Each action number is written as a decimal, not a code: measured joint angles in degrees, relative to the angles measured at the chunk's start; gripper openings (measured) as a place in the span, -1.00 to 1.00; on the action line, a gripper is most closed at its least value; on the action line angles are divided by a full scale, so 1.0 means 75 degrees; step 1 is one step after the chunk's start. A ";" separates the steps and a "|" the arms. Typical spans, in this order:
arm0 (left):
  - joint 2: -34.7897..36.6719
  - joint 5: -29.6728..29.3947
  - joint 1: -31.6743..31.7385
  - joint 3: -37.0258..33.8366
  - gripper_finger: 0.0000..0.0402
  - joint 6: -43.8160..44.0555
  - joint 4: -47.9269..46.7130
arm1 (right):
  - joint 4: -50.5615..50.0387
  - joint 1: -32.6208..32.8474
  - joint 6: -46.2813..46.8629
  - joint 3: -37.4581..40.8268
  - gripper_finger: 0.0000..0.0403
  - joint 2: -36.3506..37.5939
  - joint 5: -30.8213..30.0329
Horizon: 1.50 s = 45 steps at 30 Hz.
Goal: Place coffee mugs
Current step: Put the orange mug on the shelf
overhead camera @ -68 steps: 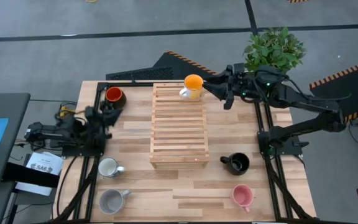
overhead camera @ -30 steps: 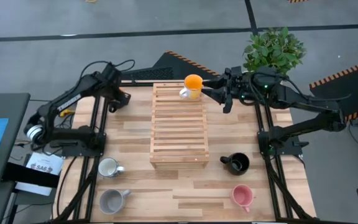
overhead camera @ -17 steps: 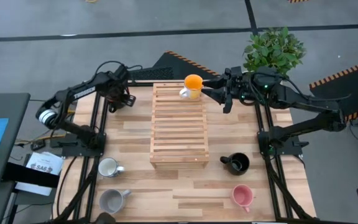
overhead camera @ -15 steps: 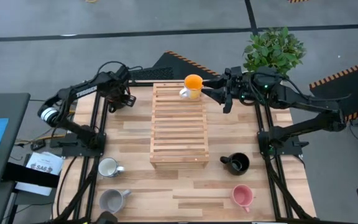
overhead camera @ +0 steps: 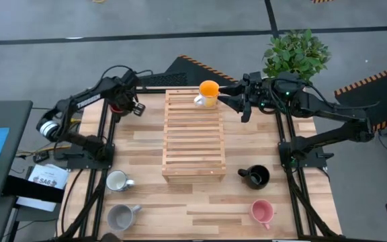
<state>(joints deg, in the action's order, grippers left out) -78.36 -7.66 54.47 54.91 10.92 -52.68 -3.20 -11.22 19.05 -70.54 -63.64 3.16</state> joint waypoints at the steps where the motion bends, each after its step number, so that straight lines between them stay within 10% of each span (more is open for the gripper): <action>1: 0.0125 -0.0001 -0.0011 0.0107 -0.97 0.0018 -0.0201 | -0.0002 0.0000 0.0000 0.0000 0.03 0.0000 0.0000; 12: 0.0717 0.0931 -0.2106 0.3786 -0.98 0.0040 -0.2359 | -0.0004 0.0000 0.0006 0.0000 0.03 -0.0023 -0.0003; 24: -0.1577 0.0244 -0.4680 0.7648 -0.99 -0.0404 -0.2855 | 0.0003 0.0000 0.0462 0.0000 0.03 -0.0023 -0.0007; 45: -0.3517 0.1023 -0.4392 0.8170 -0.95 -0.1448 -0.2920 | 0.0090 0.0000 0.0466 0.0000 0.03 -0.0023 -0.0012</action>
<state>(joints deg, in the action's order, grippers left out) -104.73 0.01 21.53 116.19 0.06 -74.58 -2.52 -11.22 22.54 -70.54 -63.81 3.07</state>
